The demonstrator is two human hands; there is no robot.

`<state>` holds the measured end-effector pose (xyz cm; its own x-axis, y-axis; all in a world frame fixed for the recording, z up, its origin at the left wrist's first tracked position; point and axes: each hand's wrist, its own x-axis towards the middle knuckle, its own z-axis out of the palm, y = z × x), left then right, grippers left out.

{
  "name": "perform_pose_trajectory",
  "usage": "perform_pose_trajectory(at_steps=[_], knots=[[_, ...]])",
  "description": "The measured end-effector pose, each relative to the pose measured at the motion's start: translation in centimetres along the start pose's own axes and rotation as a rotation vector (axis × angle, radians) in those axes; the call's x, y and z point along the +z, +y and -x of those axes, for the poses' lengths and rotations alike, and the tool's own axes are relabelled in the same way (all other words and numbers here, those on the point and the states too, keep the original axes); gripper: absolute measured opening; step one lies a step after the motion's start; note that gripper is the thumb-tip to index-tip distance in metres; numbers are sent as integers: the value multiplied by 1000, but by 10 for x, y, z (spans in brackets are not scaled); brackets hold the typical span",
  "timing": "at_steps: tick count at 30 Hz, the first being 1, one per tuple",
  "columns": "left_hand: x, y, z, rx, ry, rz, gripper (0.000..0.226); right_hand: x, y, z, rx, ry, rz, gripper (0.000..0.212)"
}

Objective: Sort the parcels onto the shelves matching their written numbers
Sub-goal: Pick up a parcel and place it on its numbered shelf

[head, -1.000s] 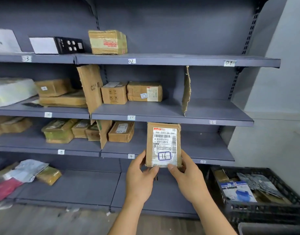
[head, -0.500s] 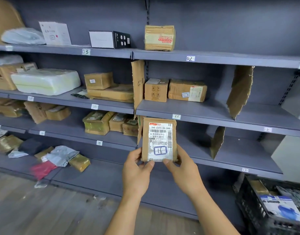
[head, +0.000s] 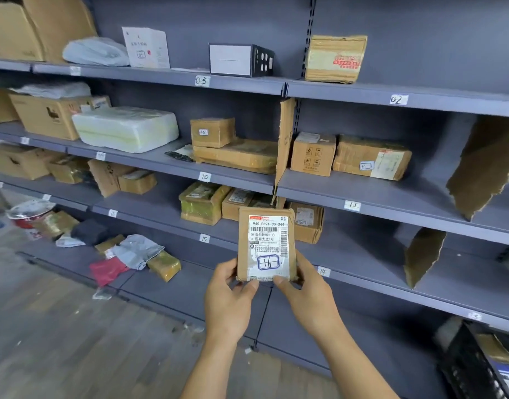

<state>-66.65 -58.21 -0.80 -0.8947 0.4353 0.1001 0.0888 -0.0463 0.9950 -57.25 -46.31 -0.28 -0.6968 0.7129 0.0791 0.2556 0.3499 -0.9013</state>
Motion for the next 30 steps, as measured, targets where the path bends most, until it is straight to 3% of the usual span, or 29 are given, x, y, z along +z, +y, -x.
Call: perform_pose_trajectory(at_steps=[19,30], knots=[[-63,-15,-144,-38,259,-175,37,122,-24,-159,-80,-295,-99,47],[-166,-44,-222,-59,294,-182,38,244,-61,-201,-69,-331,-66,45]])
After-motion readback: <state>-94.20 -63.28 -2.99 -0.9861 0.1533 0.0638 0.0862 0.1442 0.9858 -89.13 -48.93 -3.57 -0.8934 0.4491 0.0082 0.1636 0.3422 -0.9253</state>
